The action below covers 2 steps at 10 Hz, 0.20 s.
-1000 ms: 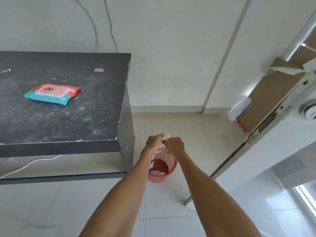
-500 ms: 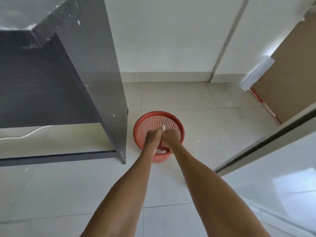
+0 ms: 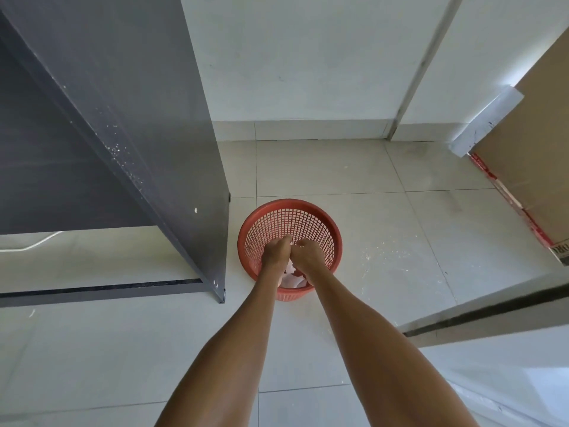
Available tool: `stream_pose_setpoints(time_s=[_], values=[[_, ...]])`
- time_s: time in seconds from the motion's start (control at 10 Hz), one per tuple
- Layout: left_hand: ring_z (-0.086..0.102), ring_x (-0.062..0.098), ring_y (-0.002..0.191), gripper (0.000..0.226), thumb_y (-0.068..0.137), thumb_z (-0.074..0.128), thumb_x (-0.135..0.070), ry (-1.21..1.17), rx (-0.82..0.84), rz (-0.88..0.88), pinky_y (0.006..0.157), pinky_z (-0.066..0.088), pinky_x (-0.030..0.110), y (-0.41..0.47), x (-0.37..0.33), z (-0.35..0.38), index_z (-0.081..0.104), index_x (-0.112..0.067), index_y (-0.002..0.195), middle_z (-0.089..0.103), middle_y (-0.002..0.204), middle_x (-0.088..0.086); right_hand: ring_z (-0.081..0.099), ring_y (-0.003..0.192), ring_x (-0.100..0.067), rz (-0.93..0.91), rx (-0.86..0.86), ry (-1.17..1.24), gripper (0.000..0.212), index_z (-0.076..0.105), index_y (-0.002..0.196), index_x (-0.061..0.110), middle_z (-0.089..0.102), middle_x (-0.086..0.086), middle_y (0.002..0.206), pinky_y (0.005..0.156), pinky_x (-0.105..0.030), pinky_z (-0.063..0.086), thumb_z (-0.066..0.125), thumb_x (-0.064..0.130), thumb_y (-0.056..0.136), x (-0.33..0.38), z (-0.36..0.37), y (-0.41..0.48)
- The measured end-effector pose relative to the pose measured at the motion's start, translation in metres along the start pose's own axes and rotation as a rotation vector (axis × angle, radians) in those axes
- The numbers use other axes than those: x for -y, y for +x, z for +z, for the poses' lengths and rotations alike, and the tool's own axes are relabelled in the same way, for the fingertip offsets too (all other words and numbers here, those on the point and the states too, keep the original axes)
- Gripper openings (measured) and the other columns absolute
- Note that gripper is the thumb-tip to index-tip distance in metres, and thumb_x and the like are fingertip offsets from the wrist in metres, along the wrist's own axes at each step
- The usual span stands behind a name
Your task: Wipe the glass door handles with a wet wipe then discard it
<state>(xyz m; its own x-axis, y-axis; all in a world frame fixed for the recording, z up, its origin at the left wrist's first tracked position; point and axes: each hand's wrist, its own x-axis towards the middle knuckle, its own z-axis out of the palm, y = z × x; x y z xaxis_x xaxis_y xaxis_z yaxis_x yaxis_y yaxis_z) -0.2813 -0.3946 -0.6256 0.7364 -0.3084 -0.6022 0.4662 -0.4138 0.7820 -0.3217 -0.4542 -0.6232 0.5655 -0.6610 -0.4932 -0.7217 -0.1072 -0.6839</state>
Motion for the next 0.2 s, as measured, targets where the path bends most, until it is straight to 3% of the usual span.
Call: stream_pose_setpoints(time_s=[0.1,0.2], values=[[0.065,0.028,0.104,0.027,0.104,0.044,-0.033,-0.015,0.008,0.008,0.099,0.054,0.045,0.004,-0.003,0.0,0.058,-0.016,0.089,0.068,0.108,0.014,0.064,0.084,-0.023,-0.006,-0.011,0.001,0.027,0.064,0.096,0.004,0.068,-0.009,0.09,0.062,-0.028,0.051,0.056,0.029,0.091,0.0,-0.006,0.003],[0.063,0.027,0.107,0.027,0.104,0.043,-0.035,-0.001,0.008,0.013,0.102,0.052,0.044,-0.001,-0.014,-0.001,0.055,-0.017,0.087,0.066,0.107,0.01,0.063,0.089,-0.022,-0.012,-0.045,-0.017,0.031,0.063,0.103,0.005,0.068,-0.007,0.098,0.068,-0.029,0.052,0.058,0.032,0.09,0.002,-0.01,0.004]])
